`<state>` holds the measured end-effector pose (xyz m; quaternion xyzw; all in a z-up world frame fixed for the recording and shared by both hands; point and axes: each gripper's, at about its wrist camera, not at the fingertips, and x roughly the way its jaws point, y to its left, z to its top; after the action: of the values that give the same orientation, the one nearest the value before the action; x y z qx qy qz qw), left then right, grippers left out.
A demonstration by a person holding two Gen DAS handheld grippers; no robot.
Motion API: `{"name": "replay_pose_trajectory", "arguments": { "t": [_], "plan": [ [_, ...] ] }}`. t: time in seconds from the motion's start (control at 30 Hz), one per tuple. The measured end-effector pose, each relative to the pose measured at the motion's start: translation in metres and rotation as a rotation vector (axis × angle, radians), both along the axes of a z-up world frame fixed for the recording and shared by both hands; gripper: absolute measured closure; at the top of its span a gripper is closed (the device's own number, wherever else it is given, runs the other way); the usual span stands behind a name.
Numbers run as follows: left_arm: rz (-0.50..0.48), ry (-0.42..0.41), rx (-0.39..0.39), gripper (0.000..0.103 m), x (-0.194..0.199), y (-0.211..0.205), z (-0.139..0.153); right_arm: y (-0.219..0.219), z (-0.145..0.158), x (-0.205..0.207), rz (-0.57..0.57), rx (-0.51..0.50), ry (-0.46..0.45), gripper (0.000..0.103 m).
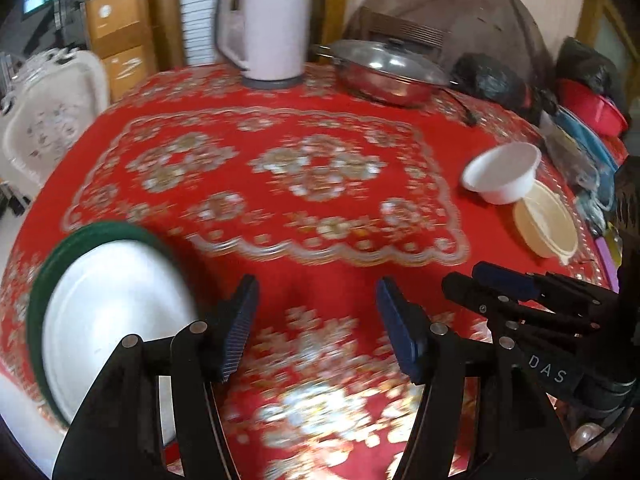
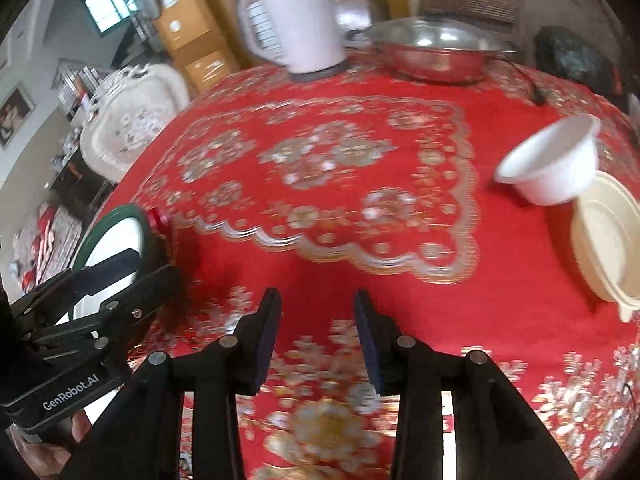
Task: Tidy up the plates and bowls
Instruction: 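Withdraw both grippers and reach toward the small white bowl, then grasp the rim of the small white bowl with both grippers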
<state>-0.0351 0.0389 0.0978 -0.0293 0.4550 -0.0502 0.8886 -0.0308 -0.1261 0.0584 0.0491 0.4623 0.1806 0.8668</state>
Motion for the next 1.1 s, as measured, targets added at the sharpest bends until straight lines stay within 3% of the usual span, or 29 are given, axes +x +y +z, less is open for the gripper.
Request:
{"name": "replay_pose_trajectory", "arguments": {
  "t": [0.13,0.23,0.33,0.53,0.7,0.87,1.1],
  "plan": [
    [-0.037,0.009,-0.022,0.041,0.023,-0.029,0.003,-0.034,0.011,0.006,-0.070,-0.007,-0.021,0.065],
    [-0.053,0.034,-0.083,0.042,0.043,-0.047,0.004,-0.071,0.028,0.015,-0.155,-0.006,-0.058,0.064],
    [-0.056,0.064,-0.135,0.042,0.065,-0.062,0.004,-0.105,0.044,0.026,-0.244,-0.003,-0.091,0.056],
    [-0.062,0.127,-0.197,0.042,0.100,-0.095,-0.002,-0.158,0.056,0.049,-0.360,0.019,-0.110,0.056],
    [-0.054,0.173,-0.242,0.042,0.126,-0.117,-0.013,-0.176,0.051,0.075,-0.382,0.057,-0.094,0.055],
    [-0.020,0.252,-0.310,0.042,0.146,-0.125,-0.033,-0.180,0.048,0.105,-0.376,0.035,-0.069,0.055],
    [0.043,0.357,-0.485,0.042,0.160,-0.127,-0.052,-0.184,0.037,0.138,-0.357,0.013,-0.033,0.055]
  ]
}}
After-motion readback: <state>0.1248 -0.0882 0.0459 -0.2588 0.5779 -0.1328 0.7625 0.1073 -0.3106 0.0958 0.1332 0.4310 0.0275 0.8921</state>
